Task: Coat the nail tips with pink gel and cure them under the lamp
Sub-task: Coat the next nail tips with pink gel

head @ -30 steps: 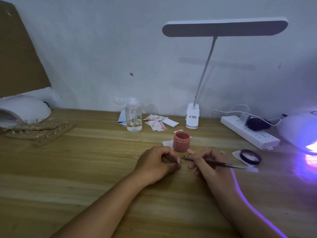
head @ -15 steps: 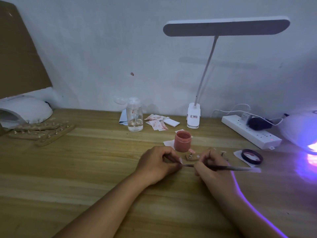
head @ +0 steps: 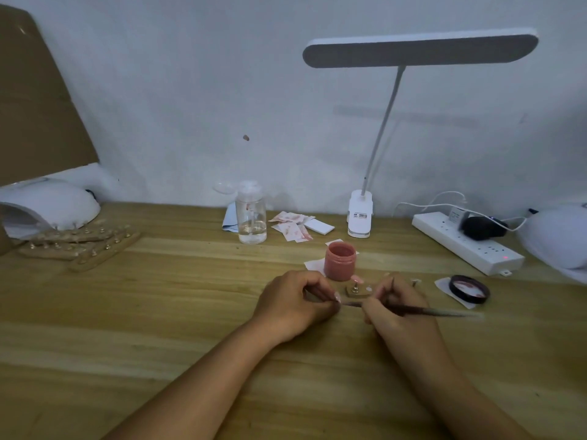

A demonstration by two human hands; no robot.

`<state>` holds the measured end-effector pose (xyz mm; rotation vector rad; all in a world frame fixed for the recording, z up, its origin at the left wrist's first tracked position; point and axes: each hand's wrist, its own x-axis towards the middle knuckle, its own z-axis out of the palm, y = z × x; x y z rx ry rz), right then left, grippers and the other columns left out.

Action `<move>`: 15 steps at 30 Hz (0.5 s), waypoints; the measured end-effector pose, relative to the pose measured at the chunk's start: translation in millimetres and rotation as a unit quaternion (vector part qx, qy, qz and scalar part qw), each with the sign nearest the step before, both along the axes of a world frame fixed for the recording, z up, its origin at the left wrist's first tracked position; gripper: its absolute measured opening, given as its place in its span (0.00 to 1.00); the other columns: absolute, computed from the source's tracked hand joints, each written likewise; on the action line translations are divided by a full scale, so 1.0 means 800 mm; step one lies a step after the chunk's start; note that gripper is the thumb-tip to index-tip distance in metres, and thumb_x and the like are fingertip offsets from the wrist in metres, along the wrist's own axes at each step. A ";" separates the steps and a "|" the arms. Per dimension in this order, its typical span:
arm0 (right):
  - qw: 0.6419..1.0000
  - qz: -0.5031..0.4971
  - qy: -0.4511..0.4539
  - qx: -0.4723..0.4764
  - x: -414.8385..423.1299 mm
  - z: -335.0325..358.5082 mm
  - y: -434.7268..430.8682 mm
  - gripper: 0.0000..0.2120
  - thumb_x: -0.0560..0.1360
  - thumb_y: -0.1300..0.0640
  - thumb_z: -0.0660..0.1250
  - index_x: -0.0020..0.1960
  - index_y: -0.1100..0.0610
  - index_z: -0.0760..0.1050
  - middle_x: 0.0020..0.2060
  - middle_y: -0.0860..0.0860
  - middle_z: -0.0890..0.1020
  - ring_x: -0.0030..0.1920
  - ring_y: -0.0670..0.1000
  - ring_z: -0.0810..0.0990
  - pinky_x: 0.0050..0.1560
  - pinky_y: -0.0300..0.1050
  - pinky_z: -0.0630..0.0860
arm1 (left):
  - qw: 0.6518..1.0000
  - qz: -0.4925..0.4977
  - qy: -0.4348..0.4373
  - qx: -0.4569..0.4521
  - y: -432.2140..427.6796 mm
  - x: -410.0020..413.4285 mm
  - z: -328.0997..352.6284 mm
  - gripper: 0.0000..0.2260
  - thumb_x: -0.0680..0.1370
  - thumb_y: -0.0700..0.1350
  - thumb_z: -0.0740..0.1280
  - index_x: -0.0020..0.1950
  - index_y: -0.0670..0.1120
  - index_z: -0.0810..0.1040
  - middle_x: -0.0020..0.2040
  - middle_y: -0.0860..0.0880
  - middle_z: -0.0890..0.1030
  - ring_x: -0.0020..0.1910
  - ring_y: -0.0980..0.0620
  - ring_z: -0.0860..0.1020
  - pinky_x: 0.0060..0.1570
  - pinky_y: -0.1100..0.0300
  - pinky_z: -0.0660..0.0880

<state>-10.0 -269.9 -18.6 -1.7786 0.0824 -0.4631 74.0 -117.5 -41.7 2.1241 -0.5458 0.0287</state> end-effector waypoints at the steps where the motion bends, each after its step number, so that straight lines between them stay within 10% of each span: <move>1: 1.000 -0.007 -0.003 0.009 0.000 0.000 -0.001 0.06 0.72 0.70 0.67 0.40 0.68 0.70 0.29 0.55 0.76 0.28 0.40 0.71 0.31 0.28 0.67 | 1.000 0.000 0.000 0.000 0.000 0.000 0.000 0.06 0.70 0.51 0.76 0.37 0.62 0.82 0.39 0.63 0.84 0.28 0.68 0.72 0.35 0.63 0.65; 15: 0.999 0.009 0.018 0.036 -0.002 0.003 0.003 0.05 0.74 0.69 0.67 0.42 0.69 0.72 0.33 0.56 0.82 0.35 0.39 0.75 0.39 0.35 0.72 | 1.000 0.004 0.004 0.003 0.001 0.000 -0.001 0.04 0.70 0.50 0.76 0.39 0.58 0.83 0.39 0.62 0.84 0.29 0.69 0.73 0.34 0.65 0.65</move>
